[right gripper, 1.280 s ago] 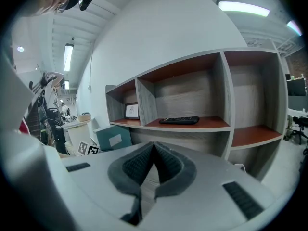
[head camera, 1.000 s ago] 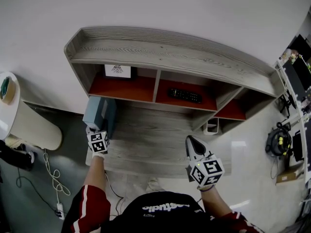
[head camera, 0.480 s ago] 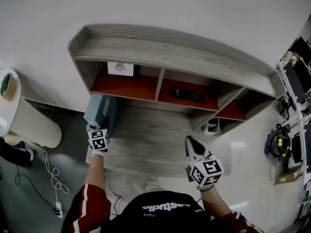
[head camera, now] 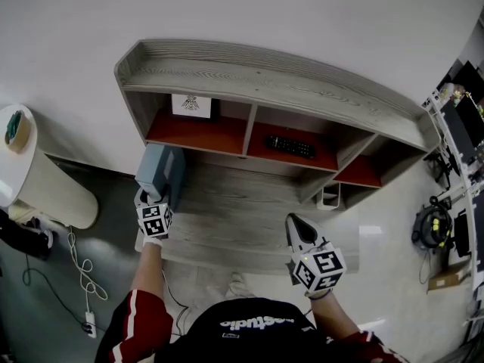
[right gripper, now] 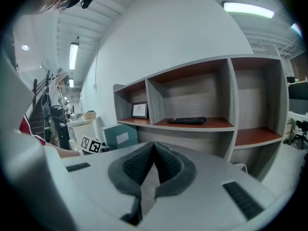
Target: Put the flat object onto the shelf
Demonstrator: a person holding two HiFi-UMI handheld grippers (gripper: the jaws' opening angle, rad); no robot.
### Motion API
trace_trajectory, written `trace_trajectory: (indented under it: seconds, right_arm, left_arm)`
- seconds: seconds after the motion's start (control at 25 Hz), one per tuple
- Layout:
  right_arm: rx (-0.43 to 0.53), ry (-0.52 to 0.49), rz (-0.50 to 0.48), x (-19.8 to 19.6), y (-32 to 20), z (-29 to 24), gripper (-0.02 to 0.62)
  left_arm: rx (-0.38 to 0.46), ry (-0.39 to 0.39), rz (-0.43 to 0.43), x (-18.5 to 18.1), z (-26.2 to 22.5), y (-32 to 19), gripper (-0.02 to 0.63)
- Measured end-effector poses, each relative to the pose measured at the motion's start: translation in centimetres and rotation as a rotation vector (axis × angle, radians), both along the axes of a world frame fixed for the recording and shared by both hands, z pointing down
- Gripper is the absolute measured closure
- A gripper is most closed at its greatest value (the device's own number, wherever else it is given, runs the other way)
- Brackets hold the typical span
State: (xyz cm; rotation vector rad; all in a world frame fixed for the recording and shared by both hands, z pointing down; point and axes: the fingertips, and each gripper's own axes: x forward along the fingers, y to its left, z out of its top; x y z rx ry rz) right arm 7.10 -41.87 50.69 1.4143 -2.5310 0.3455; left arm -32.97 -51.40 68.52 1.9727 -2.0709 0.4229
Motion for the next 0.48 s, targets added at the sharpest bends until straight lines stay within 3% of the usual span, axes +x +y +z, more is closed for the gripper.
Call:
trace_trajectory:
  seconds: [0.48]
  right_arm:
    - [0.024, -0.012, -0.005, -0.1, 3.4, -1.1, 0.597]
  left_arm:
    - [-0.011, 0.006, -0.026, -0.3, -0.7, 4.2, 0.288]
